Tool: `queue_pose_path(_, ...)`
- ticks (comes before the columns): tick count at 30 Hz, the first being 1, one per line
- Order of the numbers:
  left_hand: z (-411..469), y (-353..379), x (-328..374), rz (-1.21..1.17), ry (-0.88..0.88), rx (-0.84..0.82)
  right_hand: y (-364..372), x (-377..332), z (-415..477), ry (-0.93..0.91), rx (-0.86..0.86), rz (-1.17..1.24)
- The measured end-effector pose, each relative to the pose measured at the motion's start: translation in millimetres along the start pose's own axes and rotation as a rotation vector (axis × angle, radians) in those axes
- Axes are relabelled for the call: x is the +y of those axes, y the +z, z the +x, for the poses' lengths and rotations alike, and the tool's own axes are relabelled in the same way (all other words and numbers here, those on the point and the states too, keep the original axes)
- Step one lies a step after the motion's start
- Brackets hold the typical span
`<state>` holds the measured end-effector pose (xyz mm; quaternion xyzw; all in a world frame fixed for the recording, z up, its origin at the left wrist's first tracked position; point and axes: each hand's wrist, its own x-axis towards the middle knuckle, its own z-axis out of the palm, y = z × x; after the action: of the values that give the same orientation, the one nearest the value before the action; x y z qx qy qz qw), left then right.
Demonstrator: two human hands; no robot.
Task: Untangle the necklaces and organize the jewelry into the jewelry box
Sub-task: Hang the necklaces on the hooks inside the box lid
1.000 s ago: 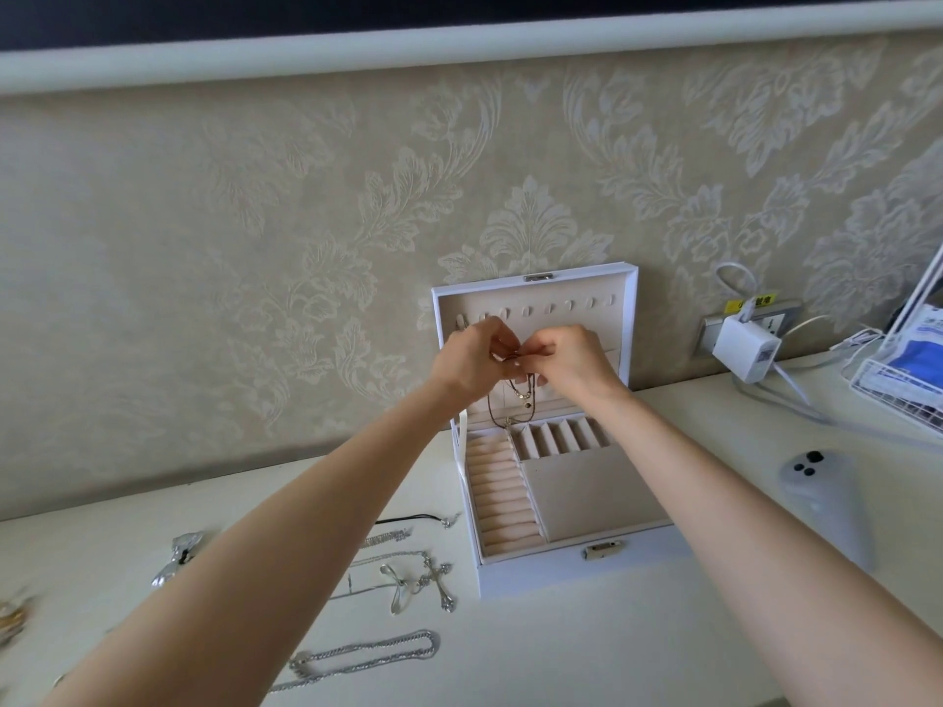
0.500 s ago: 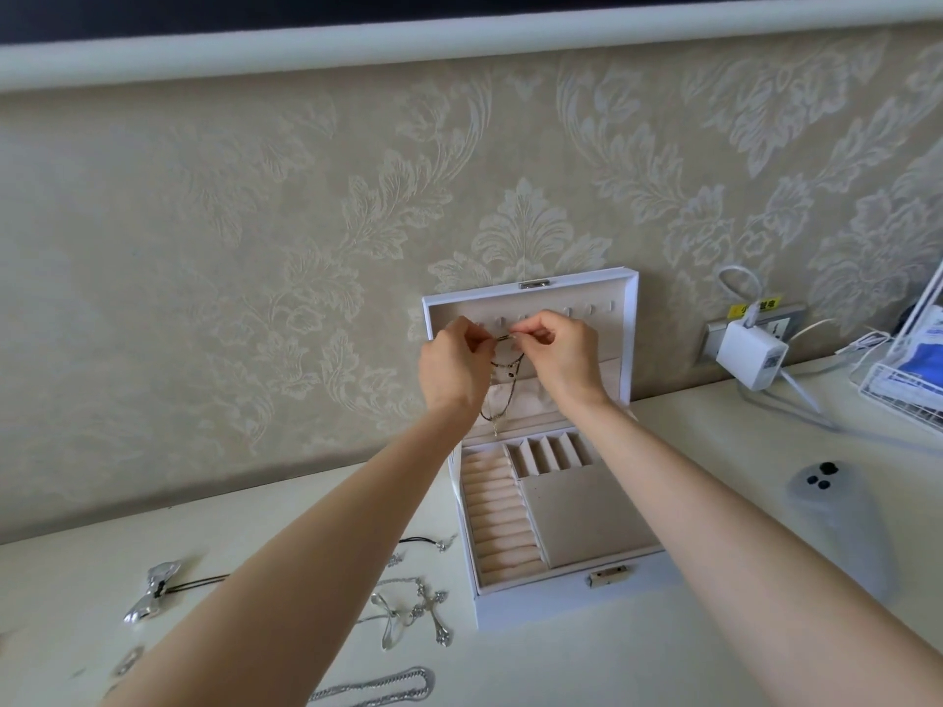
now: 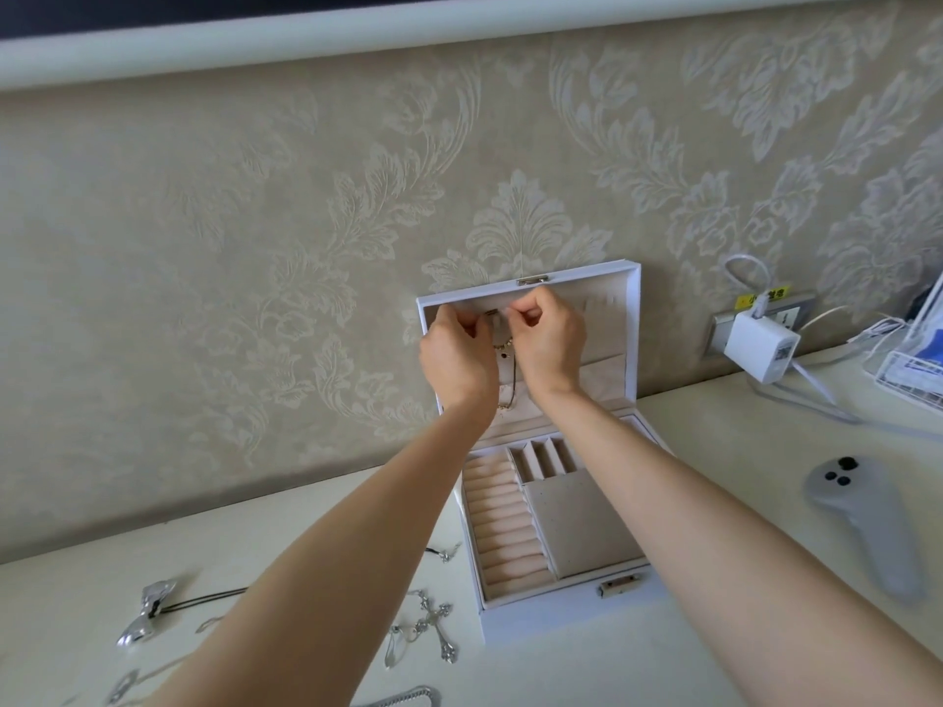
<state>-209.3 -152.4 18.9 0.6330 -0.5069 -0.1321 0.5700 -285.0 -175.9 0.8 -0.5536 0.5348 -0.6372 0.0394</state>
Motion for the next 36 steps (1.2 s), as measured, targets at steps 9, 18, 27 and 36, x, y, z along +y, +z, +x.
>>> queue_pose_path(9, -10.9, 1.1, -9.8, 0.144, 0.026, -0.056, -9.1, 12.2, -14.6, 0.221, -0.121, 0.129)
queue_pose_path(18, -36.1, -4.2, -30.3, 0.159, -0.001, -0.124, -18.7, 16.6, -34.0, 0.466, -0.193, 0.398)
queue_pose_path(27, -43.9, -5.8, -32.2, 0.099, -0.093, -0.176, -24.8, 21.1, -46.4, 0.621, -0.212, 0.497)
queue_pose_path(36, -46.3, -4.1, -46.6, 0.135, -0.042, -0.205, -23.9, 24.8, -55.2, 0.66, -0.202, 0.492)
